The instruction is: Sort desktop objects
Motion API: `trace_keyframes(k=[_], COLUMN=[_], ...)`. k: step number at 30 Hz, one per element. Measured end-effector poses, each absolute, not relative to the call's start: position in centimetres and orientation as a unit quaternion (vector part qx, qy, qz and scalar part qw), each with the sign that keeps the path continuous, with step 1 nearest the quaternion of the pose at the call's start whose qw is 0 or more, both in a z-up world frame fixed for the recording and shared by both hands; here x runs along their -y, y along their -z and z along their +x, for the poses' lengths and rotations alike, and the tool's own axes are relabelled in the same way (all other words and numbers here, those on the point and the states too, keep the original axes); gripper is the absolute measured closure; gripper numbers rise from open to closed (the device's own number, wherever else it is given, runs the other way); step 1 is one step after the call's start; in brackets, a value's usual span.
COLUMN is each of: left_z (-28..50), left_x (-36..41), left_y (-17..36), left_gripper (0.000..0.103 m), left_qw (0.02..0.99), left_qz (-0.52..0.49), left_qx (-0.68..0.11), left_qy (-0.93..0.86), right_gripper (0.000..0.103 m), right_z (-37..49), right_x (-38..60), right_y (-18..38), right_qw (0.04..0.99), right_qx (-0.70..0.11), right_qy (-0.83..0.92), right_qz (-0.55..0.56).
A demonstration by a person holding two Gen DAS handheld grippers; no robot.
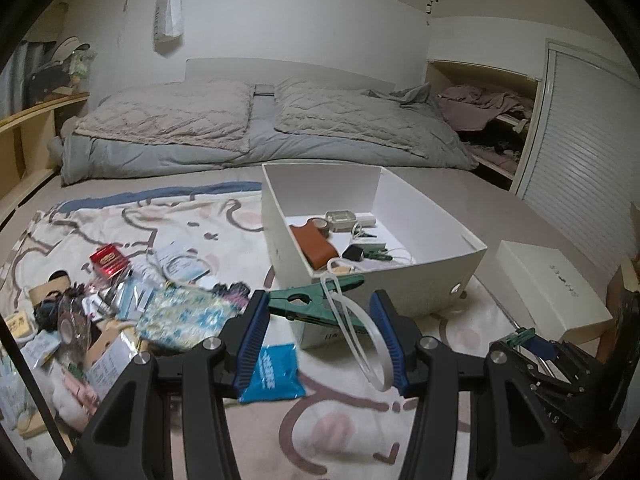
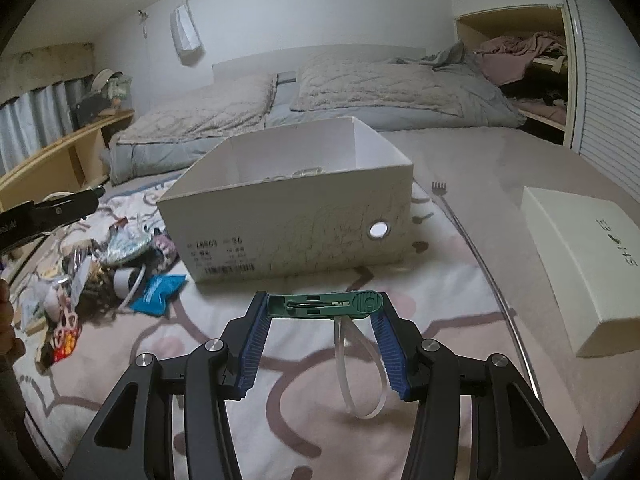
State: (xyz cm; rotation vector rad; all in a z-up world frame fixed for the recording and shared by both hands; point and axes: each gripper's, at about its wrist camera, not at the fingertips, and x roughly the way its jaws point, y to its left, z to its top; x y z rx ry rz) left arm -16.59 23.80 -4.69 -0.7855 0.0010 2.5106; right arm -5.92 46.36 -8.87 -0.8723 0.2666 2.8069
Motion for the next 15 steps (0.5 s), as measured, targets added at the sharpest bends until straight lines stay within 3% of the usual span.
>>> trace_keyframes(k=[15], left_z=[-19.3], left_x=[-25.5], left_y=[3.7], left_gripper=[0.051], left_qw=[0.27], left_qz=[-0.285], left_qx=[0.004], left_qy=[-0.92], right_gripper=[0.051], right_z=[-13.4], right_x=[-47.2], right_y=[3.3], right_qw=[0.062], right_qx=[-0.048], right_qy=[-0.965], right_qz=[-0.251])
